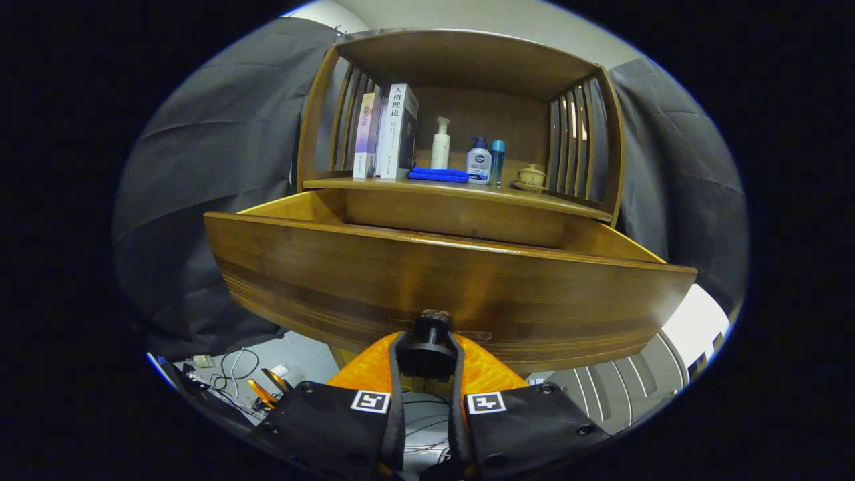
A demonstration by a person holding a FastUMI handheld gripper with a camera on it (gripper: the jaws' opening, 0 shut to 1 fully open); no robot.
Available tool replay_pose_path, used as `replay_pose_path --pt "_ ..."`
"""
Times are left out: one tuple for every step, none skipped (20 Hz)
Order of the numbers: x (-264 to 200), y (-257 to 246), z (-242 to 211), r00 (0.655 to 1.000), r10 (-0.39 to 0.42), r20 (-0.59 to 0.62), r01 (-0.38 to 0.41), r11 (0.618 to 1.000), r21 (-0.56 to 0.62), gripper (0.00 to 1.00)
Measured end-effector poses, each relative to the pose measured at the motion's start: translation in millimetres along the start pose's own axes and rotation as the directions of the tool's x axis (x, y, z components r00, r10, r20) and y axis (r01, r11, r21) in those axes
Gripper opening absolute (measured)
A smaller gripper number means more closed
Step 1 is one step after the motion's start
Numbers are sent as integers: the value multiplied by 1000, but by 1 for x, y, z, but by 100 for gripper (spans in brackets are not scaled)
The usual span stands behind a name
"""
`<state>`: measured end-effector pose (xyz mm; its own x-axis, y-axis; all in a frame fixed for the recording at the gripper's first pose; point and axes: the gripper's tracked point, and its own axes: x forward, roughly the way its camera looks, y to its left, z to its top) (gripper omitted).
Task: Pull open the drawer, take out the items inside it, and place them on the countertop above the cabinet.
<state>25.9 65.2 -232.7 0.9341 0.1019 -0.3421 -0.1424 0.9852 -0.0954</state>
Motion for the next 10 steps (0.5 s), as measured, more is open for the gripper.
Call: replay_pose_path --pt "-3 0 -1 1000 -1 4 1 1000 -8 28" --pt "-5 0 -3 1000 -3 5 3 1000 -19 28" --pt "-8 1 -4 1000 -4 9 4 1000 -23 28" --pt "-10 2 -5 1000 -2 6 2 1000 -19 28" --pt "-12 4 -6 1000 -1 7 1 1000 -14 28" --pt "-13 4 -7 1000 -1 4 1 1000 -11 28" --pt "-14 6 -8 1000 -1 6 1 1000 -10 28" --pt "-15 5 -8 1000 1 5 -1 1000 -13 28" --pt "-15 5 -8 1000 2 5 -2 1000 -10 28" --pt "-14 5 -8 1000 5 2 -5 1000 -4 28"
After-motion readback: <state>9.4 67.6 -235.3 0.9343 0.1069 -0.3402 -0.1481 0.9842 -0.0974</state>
